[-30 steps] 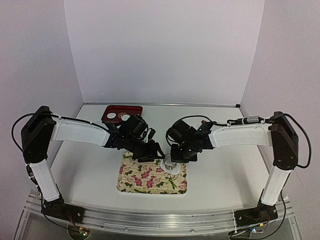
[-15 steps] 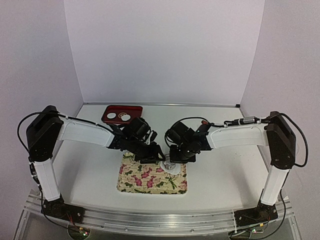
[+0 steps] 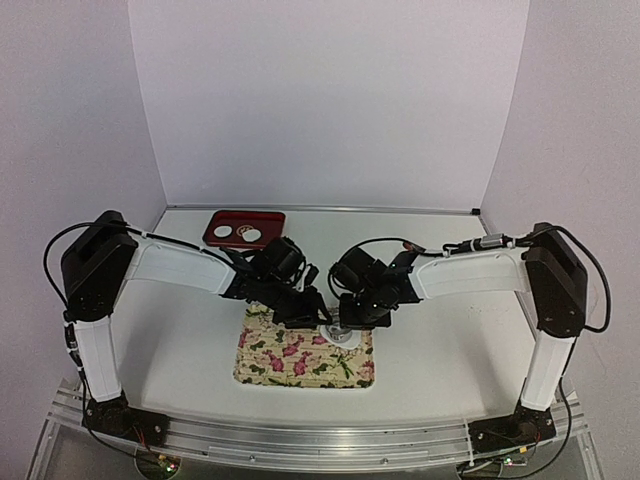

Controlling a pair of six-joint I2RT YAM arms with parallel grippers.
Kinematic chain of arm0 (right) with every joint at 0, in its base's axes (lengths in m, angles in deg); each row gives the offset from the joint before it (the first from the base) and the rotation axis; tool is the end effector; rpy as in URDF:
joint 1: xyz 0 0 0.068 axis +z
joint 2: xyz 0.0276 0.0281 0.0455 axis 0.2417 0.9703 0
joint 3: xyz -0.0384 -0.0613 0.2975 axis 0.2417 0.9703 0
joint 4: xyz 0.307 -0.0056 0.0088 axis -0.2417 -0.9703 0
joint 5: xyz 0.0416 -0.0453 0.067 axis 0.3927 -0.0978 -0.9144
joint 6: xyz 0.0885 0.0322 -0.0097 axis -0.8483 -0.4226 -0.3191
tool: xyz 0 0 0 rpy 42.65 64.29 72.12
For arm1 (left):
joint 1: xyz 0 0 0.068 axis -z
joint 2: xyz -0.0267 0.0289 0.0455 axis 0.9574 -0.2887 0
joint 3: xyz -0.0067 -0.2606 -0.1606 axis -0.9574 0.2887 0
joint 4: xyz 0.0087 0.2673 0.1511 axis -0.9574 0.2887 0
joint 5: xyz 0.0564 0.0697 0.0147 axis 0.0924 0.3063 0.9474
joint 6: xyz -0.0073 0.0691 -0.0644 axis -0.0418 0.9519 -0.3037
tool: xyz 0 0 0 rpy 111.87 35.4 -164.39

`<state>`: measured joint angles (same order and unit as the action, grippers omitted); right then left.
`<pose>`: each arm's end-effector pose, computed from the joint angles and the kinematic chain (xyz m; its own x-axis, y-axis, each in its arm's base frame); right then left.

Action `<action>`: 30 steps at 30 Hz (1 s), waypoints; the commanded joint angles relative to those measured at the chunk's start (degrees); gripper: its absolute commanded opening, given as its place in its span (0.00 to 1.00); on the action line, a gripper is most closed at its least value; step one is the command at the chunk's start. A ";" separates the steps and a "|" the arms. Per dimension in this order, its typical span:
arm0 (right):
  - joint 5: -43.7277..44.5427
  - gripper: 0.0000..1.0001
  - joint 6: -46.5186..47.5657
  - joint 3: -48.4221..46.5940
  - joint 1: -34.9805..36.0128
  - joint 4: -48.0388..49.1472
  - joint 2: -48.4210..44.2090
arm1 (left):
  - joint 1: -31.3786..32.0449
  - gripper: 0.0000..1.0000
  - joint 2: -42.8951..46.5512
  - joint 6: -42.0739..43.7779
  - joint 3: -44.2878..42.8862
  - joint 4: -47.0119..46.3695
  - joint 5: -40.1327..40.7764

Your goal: Roll out the dumpling wrappers from the dough

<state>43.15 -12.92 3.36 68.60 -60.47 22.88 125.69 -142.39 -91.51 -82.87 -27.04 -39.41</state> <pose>0.2727 0.3706 0.1302 -0.9254 -0.0612 -0.3739 -0.1733 0.9460 0.2740 0.2674 -0.3985 0.1283 -0.9560 0.1609 -0.2455 0.2846 0.7124 -0.6415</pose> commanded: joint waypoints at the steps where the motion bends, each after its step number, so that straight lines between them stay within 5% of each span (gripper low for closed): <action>1: 1.65 0.00 -0.37 0.19 -0.16 0.38 1.31 | -0.08 0.39 -0.88 0.93 -2.70 -1.45 -0.77; 30: 1.52 0.00 -2.70 3.85 -0.78 -0.12 3.77 | -0.08 0.15 -8.10 4.83 -5.30 1.28 0.85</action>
<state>44.07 -14.17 4.87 68.49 -58.10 23.27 125.69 -148.38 -88.42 -86.64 -27.05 -39.67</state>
